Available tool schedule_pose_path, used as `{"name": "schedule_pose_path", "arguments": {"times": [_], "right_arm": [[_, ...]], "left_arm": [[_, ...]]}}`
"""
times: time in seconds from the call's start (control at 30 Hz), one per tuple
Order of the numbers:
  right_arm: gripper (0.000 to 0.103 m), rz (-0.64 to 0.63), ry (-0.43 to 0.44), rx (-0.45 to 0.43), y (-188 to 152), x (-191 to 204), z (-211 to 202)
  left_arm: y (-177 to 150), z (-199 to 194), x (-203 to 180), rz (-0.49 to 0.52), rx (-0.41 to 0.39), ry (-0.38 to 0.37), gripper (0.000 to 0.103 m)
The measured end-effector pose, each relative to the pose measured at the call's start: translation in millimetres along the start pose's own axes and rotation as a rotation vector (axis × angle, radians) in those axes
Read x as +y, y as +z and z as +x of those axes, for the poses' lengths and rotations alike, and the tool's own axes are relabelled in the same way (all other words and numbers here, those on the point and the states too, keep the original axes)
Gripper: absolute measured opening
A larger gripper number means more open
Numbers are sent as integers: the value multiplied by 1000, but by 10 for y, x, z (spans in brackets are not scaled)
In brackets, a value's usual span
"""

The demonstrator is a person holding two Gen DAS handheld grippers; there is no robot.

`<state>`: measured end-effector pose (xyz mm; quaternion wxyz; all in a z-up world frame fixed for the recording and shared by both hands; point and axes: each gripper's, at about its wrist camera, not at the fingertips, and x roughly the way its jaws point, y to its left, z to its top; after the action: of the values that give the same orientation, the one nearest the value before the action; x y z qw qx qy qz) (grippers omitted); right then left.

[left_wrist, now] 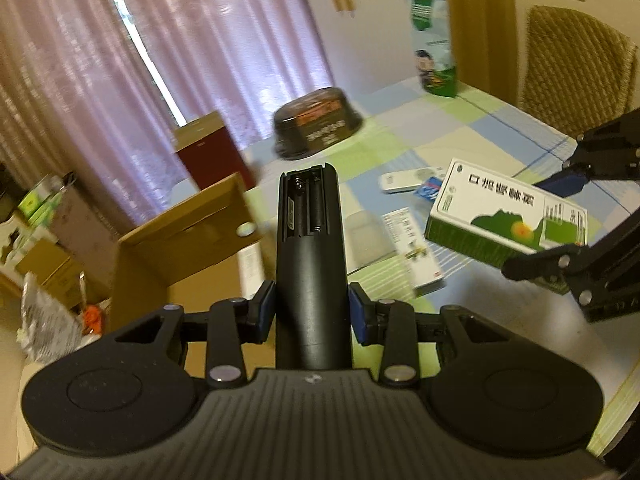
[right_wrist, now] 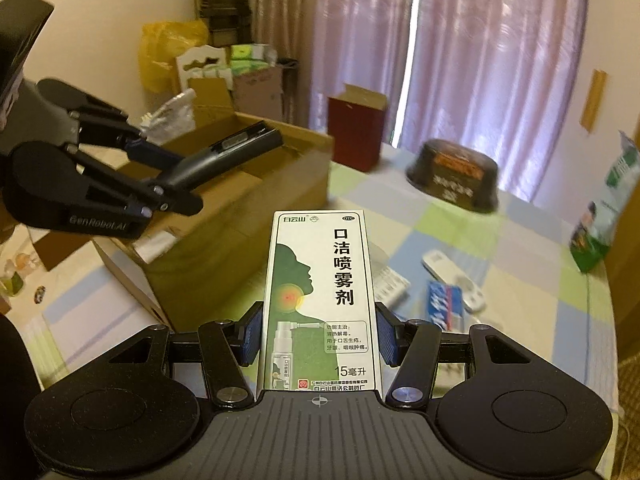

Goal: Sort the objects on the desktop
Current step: 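Carry the remote and spray box into the cardboard box and release both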

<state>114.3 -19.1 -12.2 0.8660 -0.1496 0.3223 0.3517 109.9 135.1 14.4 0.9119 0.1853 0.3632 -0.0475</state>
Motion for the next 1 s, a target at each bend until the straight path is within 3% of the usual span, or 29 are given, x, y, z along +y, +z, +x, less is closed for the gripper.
{"name": "schedule_pose_path", "arguments": {"times": [0.3, 0.67, 1.0], "right_arm": [[55, -23, 71, -16, 495, 385, 366], [55, 29, 149, -3, 1082, 641, 989], [55, 92, 165, 63, 1181, 681, 1516]], "left_arm": [[-260, -63, 515, -62, 29, 72, 33], [-516, 288, 1109, -123, 81, 115, 33], [-692, 699, 1220, -118, 142, 94, 33]]}}
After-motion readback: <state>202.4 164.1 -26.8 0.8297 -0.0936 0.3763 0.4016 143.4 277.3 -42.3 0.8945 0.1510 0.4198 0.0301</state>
